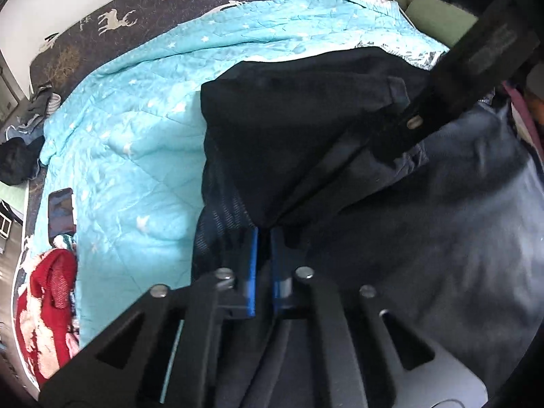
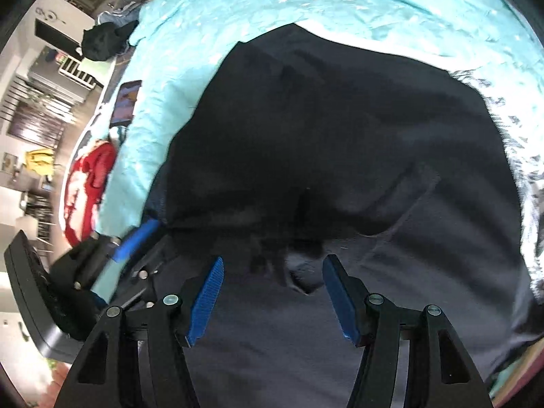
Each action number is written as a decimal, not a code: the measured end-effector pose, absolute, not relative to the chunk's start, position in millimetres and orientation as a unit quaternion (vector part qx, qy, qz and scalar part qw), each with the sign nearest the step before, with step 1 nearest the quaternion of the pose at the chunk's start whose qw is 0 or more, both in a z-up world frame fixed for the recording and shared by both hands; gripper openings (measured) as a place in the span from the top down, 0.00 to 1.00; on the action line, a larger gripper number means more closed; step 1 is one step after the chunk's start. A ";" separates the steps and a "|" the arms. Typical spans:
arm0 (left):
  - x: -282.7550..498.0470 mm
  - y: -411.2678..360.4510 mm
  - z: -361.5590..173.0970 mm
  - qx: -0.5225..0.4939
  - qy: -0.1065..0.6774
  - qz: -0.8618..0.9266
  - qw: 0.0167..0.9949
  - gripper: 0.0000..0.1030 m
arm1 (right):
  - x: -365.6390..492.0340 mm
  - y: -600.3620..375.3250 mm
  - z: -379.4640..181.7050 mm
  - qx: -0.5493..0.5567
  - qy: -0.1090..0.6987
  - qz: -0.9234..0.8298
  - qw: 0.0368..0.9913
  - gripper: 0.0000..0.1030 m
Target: Fold small clothes
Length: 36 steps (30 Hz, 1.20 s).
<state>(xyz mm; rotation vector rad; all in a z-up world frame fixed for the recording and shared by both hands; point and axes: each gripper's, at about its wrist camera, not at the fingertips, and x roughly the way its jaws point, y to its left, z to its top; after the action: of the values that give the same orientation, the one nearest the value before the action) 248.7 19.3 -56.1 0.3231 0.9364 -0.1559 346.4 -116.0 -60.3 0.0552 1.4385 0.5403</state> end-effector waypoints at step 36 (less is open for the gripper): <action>242.4 38.0 -56.8 0.209 0.403 -0.036 0.890 0.98 | 472.7 -28.5 -30.0 -0.073 0.597 0.241 0.762 0.36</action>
<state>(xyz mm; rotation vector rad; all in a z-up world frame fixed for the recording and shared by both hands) 242.4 38.0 -56.8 0.4333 0.8376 -0.0738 472.7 -28.5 -30.0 -0.1585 1.2980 0.5233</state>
